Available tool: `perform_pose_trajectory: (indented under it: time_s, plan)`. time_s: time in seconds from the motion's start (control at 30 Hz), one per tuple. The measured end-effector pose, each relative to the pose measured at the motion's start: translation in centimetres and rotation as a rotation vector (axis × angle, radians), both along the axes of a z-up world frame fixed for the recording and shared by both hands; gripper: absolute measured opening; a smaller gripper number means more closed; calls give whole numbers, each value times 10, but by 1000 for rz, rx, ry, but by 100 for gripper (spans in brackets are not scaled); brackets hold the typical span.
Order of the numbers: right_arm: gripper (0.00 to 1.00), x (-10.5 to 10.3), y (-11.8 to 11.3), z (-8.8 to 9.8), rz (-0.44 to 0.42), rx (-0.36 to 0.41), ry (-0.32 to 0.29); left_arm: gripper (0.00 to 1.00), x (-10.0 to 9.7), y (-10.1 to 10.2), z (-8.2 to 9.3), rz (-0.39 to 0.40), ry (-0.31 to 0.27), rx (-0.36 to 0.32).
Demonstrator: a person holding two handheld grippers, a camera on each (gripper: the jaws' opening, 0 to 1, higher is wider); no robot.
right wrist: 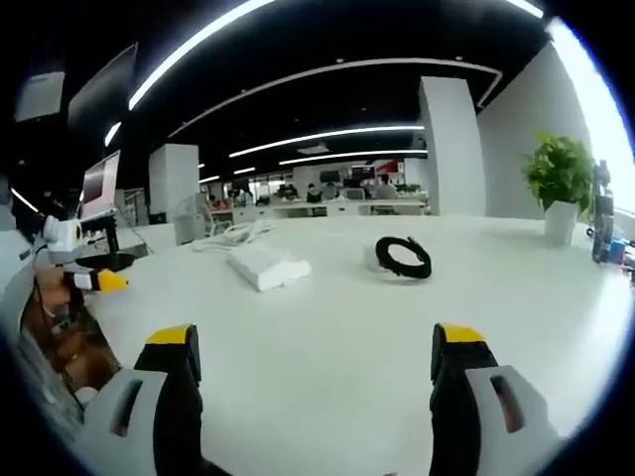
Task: Straighten the power strip on the desk, plug the charger into it
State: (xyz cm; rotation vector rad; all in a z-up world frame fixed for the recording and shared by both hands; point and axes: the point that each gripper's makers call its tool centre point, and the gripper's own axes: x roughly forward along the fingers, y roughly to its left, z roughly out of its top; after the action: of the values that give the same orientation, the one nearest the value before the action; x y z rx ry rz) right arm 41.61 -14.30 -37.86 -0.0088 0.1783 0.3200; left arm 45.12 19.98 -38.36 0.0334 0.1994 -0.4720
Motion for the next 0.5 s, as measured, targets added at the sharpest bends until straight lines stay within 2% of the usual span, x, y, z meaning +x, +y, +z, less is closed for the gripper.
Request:
perform_pose_trajectory:
  time_s: [0.13, 0.3, 0.5]
  plan:
    - [96, 8, -2, 7, 0, 5, -20, 99, 8, -2, 2, -11, -1, -8]
    - [96, 20, -2, 17, -3, 22, -50, 99, 22, -3, 12, -19, -31, -14]
    - [98, 37, 4, 24, 16, -19, -82, 98, 39, -3, 19, -34, -60, 1]
